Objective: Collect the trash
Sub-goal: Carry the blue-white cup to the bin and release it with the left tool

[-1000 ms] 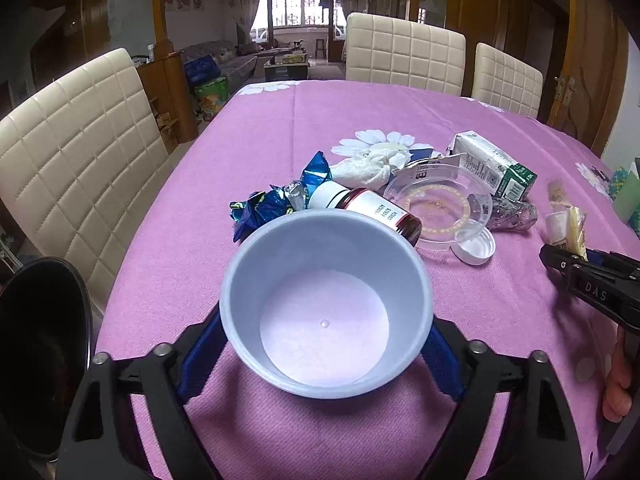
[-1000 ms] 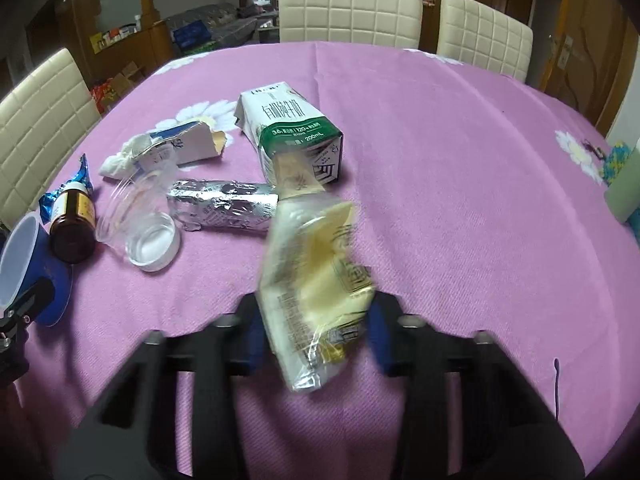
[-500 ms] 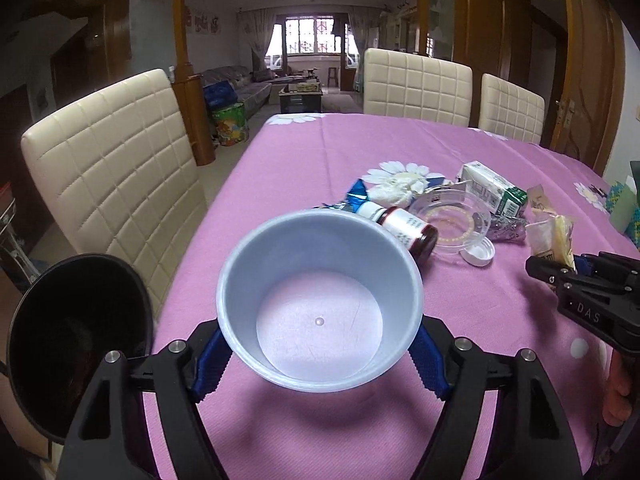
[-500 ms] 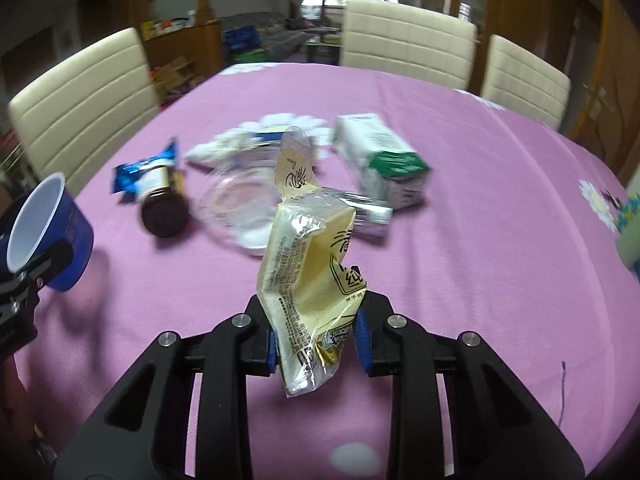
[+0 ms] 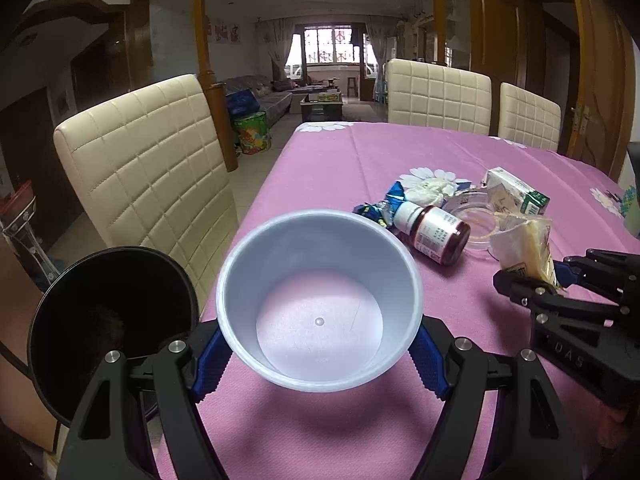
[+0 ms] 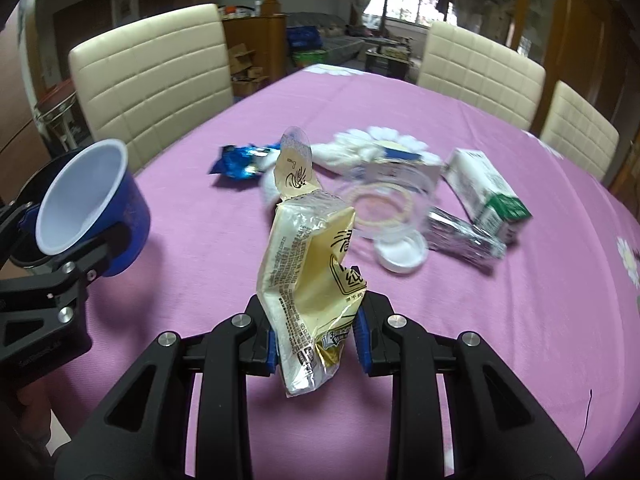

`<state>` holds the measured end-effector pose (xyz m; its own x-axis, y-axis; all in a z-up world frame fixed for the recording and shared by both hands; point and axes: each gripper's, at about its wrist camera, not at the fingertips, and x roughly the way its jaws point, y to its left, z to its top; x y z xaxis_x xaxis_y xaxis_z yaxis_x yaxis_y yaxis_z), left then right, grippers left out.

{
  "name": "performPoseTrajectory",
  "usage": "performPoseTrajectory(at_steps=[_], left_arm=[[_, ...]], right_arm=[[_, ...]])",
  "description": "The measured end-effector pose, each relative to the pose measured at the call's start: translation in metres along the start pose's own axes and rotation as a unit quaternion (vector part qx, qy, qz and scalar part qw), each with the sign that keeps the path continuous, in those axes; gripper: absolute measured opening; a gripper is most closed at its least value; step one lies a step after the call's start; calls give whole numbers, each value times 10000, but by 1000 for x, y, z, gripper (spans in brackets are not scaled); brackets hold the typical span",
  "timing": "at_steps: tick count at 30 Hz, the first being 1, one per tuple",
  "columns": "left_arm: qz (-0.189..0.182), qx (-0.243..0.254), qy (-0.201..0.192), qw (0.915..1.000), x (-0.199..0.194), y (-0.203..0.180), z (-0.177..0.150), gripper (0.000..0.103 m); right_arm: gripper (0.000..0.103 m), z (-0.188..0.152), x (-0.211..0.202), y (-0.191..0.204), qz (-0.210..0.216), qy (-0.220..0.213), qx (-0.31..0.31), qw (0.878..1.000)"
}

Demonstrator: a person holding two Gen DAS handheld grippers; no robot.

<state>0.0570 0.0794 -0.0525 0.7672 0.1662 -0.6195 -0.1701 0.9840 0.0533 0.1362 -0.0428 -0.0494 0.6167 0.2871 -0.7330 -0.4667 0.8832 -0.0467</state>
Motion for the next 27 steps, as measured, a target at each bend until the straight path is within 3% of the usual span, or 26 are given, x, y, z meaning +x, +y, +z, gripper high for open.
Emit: performPoseTrajectory(at_steps=[9, 18, 27], left_arm=[[218, -293, -18, 9993, -2, 29, -4, 74], [285, -341, -22, 9990, -2, 36, -7, 74], [783, -496, -90, 9956, -5, 62, -8, 74]], right_arm=[[29, 7, 4, 37, 151, -34, -376, 9992], [30, 11, 6, 46, 170, 1, -450, 9988], [30, 16, 7, 64, 229, -8, -675, 9975]])
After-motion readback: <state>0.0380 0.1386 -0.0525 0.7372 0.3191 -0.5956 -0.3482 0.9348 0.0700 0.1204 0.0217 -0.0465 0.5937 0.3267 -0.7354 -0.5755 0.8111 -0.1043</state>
